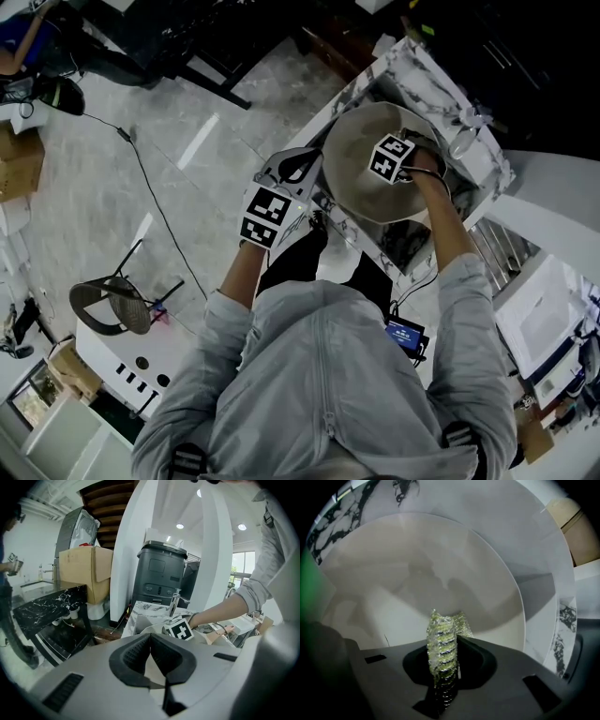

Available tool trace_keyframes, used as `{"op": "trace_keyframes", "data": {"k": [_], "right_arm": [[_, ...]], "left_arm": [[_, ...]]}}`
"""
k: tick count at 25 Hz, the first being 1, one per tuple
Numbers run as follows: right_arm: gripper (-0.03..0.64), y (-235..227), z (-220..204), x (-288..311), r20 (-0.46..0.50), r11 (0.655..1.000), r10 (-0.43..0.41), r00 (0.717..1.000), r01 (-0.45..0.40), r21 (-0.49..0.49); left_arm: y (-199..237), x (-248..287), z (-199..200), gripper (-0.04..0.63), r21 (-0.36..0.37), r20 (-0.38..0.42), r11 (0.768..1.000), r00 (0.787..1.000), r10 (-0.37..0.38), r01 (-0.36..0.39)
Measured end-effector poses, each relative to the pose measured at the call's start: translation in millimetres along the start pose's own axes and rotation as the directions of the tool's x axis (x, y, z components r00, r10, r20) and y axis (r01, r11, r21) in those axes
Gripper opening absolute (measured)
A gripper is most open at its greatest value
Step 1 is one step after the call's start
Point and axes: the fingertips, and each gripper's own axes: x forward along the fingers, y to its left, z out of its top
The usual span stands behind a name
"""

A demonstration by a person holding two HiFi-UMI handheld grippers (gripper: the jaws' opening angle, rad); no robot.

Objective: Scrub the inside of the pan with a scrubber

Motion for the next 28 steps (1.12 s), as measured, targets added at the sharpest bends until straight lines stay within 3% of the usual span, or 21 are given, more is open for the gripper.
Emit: {"op": "trace_keyframes", "data": {"k": [9,12,18,28], "right_arm": [[0.083,-15,37,3,0.112,0.992,-0.128,0.985,0.126,0.025],[0.083,-16,50,3,0.150,0.990,-0.138,0.979,0.130,0.058],[0.083,-5,76,1,0.259,0.984,0.002,0.966,-0.048,0.172],[0.083,25,106,-11,0.382,0.953,0.186,0.905,-0.261,0.156]], "left_arm": [[2,8,-5,0.023,-0.007,-0.018,1.000,1.000,-0.001,0.001],[3,10,-6,0.023,-0.008,-0.023,1.000,1.000,0.000,0.000],[3,12,-5,0.023,-0.011,-0.023,1.000,1.000,-0.001,0.001],[0,14,-3,0.023,-0.021,-0.012,1.000,1.000,0.005,-0.005]]}}
